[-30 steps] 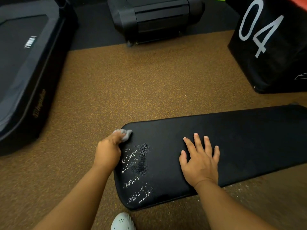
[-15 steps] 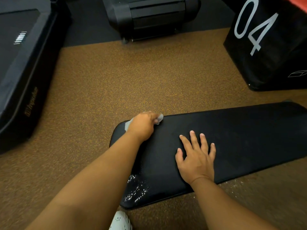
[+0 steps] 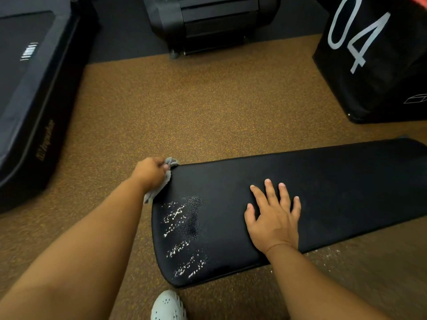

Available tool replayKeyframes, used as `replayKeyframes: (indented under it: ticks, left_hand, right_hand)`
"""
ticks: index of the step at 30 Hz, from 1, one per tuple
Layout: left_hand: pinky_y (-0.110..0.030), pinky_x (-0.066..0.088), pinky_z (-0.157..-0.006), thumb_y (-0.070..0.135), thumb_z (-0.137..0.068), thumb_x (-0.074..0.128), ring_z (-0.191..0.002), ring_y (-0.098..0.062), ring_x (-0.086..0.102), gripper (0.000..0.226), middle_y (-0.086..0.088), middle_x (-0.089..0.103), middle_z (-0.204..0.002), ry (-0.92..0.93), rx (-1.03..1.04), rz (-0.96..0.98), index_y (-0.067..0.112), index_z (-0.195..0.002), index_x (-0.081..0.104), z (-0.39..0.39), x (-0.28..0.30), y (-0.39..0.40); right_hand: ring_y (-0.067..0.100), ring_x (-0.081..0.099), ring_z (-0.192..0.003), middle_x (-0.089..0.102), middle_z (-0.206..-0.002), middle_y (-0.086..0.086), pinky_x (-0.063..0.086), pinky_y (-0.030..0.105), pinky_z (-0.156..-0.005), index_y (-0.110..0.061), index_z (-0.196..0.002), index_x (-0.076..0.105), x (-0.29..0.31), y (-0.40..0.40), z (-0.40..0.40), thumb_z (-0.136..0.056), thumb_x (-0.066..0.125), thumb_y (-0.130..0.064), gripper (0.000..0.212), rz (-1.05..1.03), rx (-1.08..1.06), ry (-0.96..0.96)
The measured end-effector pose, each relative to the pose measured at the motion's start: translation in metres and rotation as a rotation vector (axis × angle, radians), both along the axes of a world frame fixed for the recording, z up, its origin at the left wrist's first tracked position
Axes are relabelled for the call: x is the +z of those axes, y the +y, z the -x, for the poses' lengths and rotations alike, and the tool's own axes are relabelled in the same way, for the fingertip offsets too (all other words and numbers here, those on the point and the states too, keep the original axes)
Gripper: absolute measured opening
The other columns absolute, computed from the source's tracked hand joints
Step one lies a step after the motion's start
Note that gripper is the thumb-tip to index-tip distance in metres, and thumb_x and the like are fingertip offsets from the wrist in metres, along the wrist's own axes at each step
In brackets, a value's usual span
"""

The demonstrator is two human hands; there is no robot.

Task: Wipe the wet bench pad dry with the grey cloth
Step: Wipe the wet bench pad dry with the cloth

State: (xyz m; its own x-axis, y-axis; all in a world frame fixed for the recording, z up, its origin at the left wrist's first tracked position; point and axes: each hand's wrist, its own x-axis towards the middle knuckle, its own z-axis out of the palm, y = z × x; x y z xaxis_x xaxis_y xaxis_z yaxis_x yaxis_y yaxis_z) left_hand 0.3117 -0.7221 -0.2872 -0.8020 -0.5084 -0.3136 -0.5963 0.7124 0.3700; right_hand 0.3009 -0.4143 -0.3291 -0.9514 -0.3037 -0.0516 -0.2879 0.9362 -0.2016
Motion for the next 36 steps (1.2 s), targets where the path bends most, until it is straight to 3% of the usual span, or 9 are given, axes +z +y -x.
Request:
replayKeyframes:
  ticks: [9, 18, 21, 23, 25, 27, 30, 34, 36]
  left_hand:
    - [-0.031, 0.047, -0.075, 0.011, -0.086, 0.05, -0.086, -0.037, 0.061, 0.02, -0.018, 0.069, -0.089, 0.122, 0.173, 0.13, 0.011, -0.097, 0.066, -0.024, 0.004, 0.034]
    - [-0.026, 0.041, -0.07, 0.009, -0.089, 0.055, -0.088, -0.031, 0.062, 0.017, -0.017, 0.069, -0.09, 0.244, 0.236, 0.037, 0.01, -0.098, 0.07, -0.064, 0.02, 0.022]
    - [-0.019, 0.039, -0.09, 0.009, -0.09, 0.057, -0.112, -0.022, 0.059, 0.032, -0.007, 0.066, -0.119, 0.407, 0.029, 0.021, 0.017, -0.119, 0.065, -0.055, 0.022, 0.047]
    - [-0.027, 0.023, -0.11, 0.02, -0.094, 0.053, -0.138, -0.021, 0.033, 0.041, -0.002, 0.046, -0.144, 0.301, -0.146, 0.014, 0.022, -0.135, 0.051, -0.045, 0.011, 0.068]
    - [-0.044, 0.012, -0.115, 0.037, -0.095, 0.048, -0.145, -0.024, 0.011, 0.05, 0.001, 0.026, -0.155, 0.112, -0.22, 0.105, 0.028, -0.143, 0.038, -0.039, -0.003, 0.082]
    - [-0.048, 0.013, -0.114, 0.034, -0.094, 0.048, -0.145, -0.027, 0.01, 0.051, -0.001, 0.025, -0.155, 0.062, -0.217, 0.192, 0.029, -0.143, 0.036, -0.036, -0.013, 0.088]
    - [-0.04, 0.015, -0.117, 0.009, -0.09, 0.04, -0.142, -0.029, 0.021, 0.051, -0.002, 0.038, -0.144, 0.056, -0.24, 0.255, 0.023, -0.138, 0.039, -0.026, -0.021, 0.084]
    - [-0.029, 0.009, -0.117, 0.002, -0.086, 0.038, -0.141, -0.025, 0.022, 0.054, -0.007, 0.039, -0.145, 0.086, -0.212, 0.222, 0.014, -0.139, 0.038, -0.022, -0.017, 0.096]
    - [-0.02, 0.012, -0.109, -0.003, -0.086, 0.039, -0.14, -0.02, 0.027, 0.055, -0.008, 0.039, -0.146, 0.121, -0.219, 0.156, 0.012, -0.138, 0.041, -0.024, -0.009, 0.106]
  right_hand:
    - [0.026, 0.008, -0.145, 0.025, -0.155, -0.005, 0.006, 0.056, -0.113, -0.04, -0.14, 0.034, 0.002, -0.001, 0.0, -0.088, 0.023, -0.051, 0.055, -0.006, -0.005, 0.006]
    - [0.026, 0.008, -0.145, 0.024, -0.156, -0.005, 0.006, 0.056, -0.114, -0.041, -0.14, 0.034, 0.001, -0.001, -0.001, -0.088, 0.024, -0.051, 0.054, -0.015, -0.01, 0.002]
    - [0.026, 0.008, -0.144, 0.024, -0.156, -0.005, 0.006, 0.056, -0.113, -0.041, -0.139, 0.034, 0.001, -0.001, -0.001, -0.088, 0.026, -0.051, 0.053, -0.02, -0.01, 0.006]
    - [0.026, 0.008, -0.144, 0.024, -0.156, -0.006, 0.006, 0.056, -0.113, -0.041, -0.139, 0.034, 0.0, -0.001, 0.0, -0.088, 0.026, -0.051, 0.053, -0.02, -0.01, 0.006]
    - [0.025, 0.008, -0.144, 0.024, -0.155, -0.006, 0.006, 0.056, -0.113, -0.041, -0.139, 0.034, 0.0, -0.001, 0.0, -0.088, 0.026, -0.051, 0.053, -0.019, -0.012, 0.006]
    - [0.026, 0.008, -0.144, 0.025, -0.155, -0.006, 0.007, 0.056, -0.113, -0.04, -0.139, 0.035, 0.0, -0.001, 0.0, -0.087, 0.026, -0.051, 0.053, -0.018, -0.014, 0.006]
    - [0.026, 0.008, -0.144, 0.025, -0.155, -0.006, 0.006, 0.056, -0.113, -0.04, -0.139, 0.035, 0.0, -0.002, 0.0, -0.088, 0.027, -0.051, 0.053, -0.012, -0.013, 0.008]
    - [0.025, 0.007, -0.144, 0.024, -0.156, -0.006, 0.005, 0.056, -0.113, -0.04, -0.139, 0.034, -0.001, -0.001, 0.0, -0.088, 0.026, -0.051, 0.053, -0.013, -0.015, 0.009]
    - [0.025, 0.008, -0.144, 0.025, -0.155, -0.006, 0.006, 0.056, -0.113, -0.04, -0.139, 0.035, -0.001, -0.001, 0.0, -0.087, 0.026, -0.052, 0.054, -0.01, -0.018, 0.014]
